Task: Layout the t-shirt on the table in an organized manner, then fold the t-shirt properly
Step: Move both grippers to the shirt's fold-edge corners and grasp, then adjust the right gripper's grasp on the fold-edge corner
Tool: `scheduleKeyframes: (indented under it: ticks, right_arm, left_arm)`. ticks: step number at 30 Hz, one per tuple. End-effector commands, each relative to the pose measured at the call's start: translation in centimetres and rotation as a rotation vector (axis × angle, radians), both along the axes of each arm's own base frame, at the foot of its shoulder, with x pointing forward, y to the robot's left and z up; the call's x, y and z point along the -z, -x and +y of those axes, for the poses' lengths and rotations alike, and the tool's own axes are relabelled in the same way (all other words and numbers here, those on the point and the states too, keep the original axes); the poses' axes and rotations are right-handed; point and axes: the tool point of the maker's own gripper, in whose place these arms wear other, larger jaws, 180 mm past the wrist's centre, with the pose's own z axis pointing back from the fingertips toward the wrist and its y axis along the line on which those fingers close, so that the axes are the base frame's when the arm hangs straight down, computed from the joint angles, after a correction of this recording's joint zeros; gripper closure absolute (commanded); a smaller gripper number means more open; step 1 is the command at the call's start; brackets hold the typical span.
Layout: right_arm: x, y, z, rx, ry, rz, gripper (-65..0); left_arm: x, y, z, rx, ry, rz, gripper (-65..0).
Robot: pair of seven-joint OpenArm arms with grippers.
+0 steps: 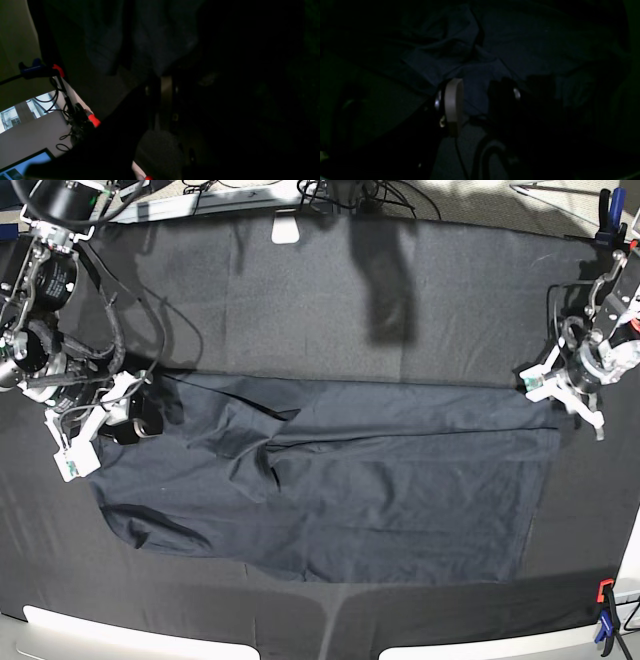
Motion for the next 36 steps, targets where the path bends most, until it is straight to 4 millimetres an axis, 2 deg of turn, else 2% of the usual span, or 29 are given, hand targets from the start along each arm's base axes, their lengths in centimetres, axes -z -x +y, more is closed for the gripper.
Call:
scheduleKeyframes:
  ticks: [1,6,9,15,22,27,31,36]
  right_arm:
    - [-1.8,-0.8,0.1,-0.022,0.0,-0.073,-24.4]
    - [-2.3,-0.6,0.6,-0.046,-0.036,-0.074,-24.4]
    - [-1.0,0.0,-1.0,-0.017,0.052,-0.029,-24.4]
    - [1.2,2.5,-3.3,-0.009,0.15,0.066,-24.3]
    - [1.5,4.8,-6.3,-0.023,0.351,0.044,-24.1]
    - [1.0,5.0,-7.8,-0.085,0.531,0.008,-24.1]
    - [1.0,4.8,-7.7,-0.139,0.597,0.004,-24.1]
    - [3.2,5.8,-6.3,-0.22,0.652,0.036,-24.1]
  left_arm:
    - [-0.8,-0.7,0.3,0.003,-0.001,-0.021,0.0]
    - [-0.8,-0.7,0.2,0.003,0.001,-0.021,0.0]
    - [-0.8,-0.7,0.3,0.001,-0.001,-0.02,0.0]
    - [-0.8,-0.7,0.2,0.003,0.002,-0.022,0.0]
    - [-0.8,-0.7,0.2,0.003,0.001,-0.023,0.0]
    - [-0.8,-0.7,0.2,0.004,0.001,-0.022,0.0]
    - [-0.8,-0.7,0.2,0.004,-0.001,-0.023,0.0]
    - [-0.8,-0.7,0.3,0.003,-0.001,-0.022,0.0]
